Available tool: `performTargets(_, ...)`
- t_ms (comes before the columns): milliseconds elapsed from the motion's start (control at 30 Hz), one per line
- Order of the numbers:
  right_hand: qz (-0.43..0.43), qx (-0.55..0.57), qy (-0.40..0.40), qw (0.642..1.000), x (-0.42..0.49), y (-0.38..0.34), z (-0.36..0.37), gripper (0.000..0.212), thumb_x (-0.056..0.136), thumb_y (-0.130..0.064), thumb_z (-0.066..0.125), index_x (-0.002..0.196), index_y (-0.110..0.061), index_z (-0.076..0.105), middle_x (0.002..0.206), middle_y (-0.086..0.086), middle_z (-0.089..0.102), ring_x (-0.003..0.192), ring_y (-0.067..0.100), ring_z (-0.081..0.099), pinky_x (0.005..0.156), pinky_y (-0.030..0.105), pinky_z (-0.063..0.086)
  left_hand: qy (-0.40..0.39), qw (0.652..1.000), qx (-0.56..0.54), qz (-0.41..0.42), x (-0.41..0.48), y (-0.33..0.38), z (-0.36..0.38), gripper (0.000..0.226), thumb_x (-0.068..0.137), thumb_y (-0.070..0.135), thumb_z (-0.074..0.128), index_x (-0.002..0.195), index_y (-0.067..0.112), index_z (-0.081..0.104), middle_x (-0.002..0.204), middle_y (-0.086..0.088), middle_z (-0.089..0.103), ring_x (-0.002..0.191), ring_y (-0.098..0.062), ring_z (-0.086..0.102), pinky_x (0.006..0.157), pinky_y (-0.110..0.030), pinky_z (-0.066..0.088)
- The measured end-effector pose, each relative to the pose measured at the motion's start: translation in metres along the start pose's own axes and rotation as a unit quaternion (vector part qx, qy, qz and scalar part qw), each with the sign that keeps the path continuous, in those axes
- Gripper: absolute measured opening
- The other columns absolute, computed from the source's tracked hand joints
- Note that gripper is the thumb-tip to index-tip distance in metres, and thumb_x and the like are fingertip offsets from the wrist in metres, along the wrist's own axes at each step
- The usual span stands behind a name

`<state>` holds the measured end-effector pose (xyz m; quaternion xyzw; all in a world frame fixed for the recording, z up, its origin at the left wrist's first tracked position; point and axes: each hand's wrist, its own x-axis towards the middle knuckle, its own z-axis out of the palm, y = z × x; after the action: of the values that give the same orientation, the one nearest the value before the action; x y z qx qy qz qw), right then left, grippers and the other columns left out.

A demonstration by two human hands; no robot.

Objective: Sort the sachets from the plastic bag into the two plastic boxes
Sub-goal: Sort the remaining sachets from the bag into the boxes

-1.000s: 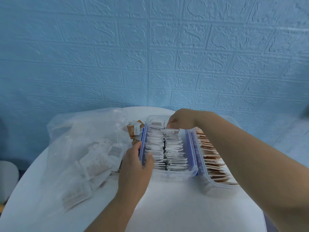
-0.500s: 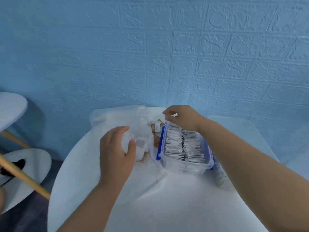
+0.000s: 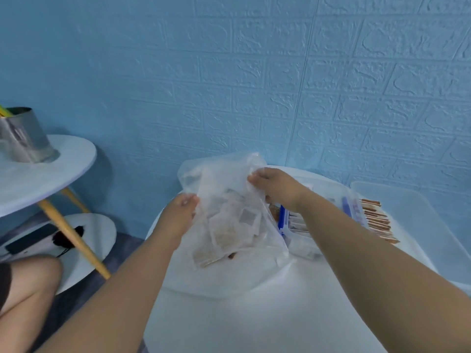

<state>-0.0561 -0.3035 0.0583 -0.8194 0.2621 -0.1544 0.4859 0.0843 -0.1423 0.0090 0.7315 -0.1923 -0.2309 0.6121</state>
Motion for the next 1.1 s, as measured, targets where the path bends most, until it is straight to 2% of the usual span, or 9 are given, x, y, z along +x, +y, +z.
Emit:
performTargets(167,0.006,0.065,0.016,0.998,-0.013,-0.001,-0.004,0.034,0.092,-0.045,0.049,0.089,-0.012,0.057,0.079,0.011,0.058,0.07,0.027,0.055,0.07,0.034,0.045,0.016,0.997,0.003,0.076,-0.004,0.013,-0.002,0.014,0.096,0.022,0.048,0.091,0.019,0.061,0.077,0.004,0.057,0.066,-0.011,0.05,0.062,-0.023,0.04)
performTargets(233,0.037,-0.073,-0.006,0.997,-0.019,0.002,-0.005,0.04,0.091,-0.052,0.046,0.092,-0.014,0.057,0.09,0.011,0.063,0.082,0.029,0.062,0.082,0.035,0.048,0.008,0.995,-0.006,0.099,-0.008,0.02,0.0,0.017,0.096,0.022,0.048,0.082,0.023,0.058,0.074,0.003,0.055,0.062,-0.011,0.048,0.059,-0.025,0.038)
performTargets(333,0.029,-0.257,-0.044,0.965,-0.026,0.0,-0.005,0.034,0.094,-0.044,0.045,0.074,-0.016,0.045,0.073,0.0,0.053,0.069,0.017,0.051,0.069,0.029,0.038,-0.007,0.993,-0.035,0.111,-0.009,0.024,0.003,0.015,0.095,0.025,0.049,0.083,0.024,0.058,0.077,0.002,0.054,0.062,-0.01,0.046,0.057,-0.025,0.037)
performTargets(467,-0.005,-0.079,-0.014,0.997,-0.03,-0.002,-0.009,0.025,0.096,-0.033,0.047,0.079,-0.015,0.054,0.072,0.001,0.052,0.067,0.015,0.047,0.068,0.026,0.037,-0.028,0.996,-0.048,0.07,-0.011,0.021,0.004,0.007,0.092,0.031,0.053,0.095,0.025,0.057,0.088,0.004,0.057,0.077,-0.011,0.05,0.073,-0.029,0.044)
performTargets(567,0.01,0.06,-0.003,0.998,-0.033,-0.003,-0.004,0.024,0.098,-0.031,0.044,0.079,-0.018,0.05,0.067,0.001,0.044,0.053,0.013,0.039,0.052,0.022,0.034,-0.13,0.991,-0.025,0.006,-0.011,0.013,-0.001,0.036,0.083,0.046,0.062,0.11,0.023,0.058,0.104,0.009,0.063,0.093,-0.007,0.057,0.094,-0.032,0.041)
performTargets(667,0.036,0.129,0.016,0.991,-0.038,-0.003,0.004,0.026,0.099,-0.026,0.04,0.075,-0.017,0.045,0.057,-0.001,0.04,0.033,0.004,0.032,0.035,0.015,0.026,-0.21,0.978,0.001,-0.004,-0.012,0.008,0.002,0.037,0.083,0.039,0.064,0.114,0.018,0.061,0.109,0.004,0.067,0.095,-0.01,0.062,0.081,-0.027,0.046)
performTargets(767,0.05,0.029,0.039,0.998,-0.043,0.001,0.004,0.028,0.098,-0.038,0.039,0.076,-0.019,0.044,0.059,0.001,0.044,0.041,0.009,0.041,0.042,0.02,0.035,-0.174,0.985,0.016,0.0,-0.011,0.012,0.006,0.011,0.091,0.018,0.055,0.098,0.02,0.063,0.09,0.001,0.065,0.07,-0.01,0.056,0.051,-0.022,0.037)
performTargets(967,0.044,-0.28,0.023,0.959,-0.053,-0.001,-0.004,0.031,0.092,-0.039,0.051,0.073,-0.015,0.045,0.065,-0.002,0.054,0.066,0.017,0.051,0.071,0.032,0.041,-0.054,0.996,-0.03,0.058,-0.004,0.014,0.009,0.02,0.086,0.013,0.055,0.069,0.02,0.062,0.058,0.008,0.061,0.057,-0.014,0.054,0.05,-0.017,0.042)
performTargets(1100,0.078,-0.072,0.082,0.991,-0.053,0.01,-0.002,0.025,0.088,-0.021,0.06,0.071,-0.011,0.045,0.06,0.008,0.063,0.046,0.015,0.059,0.053,0.026,0.04,-0.026,0.997,0.016,0.071,-0.008,0.001,0.004,0.016,0.079,0.032,0.065,0.091,0.022,0.061,0.087,0.001,0.065,0.077,-0.018,0.058,0.068,-0.027,0.044)
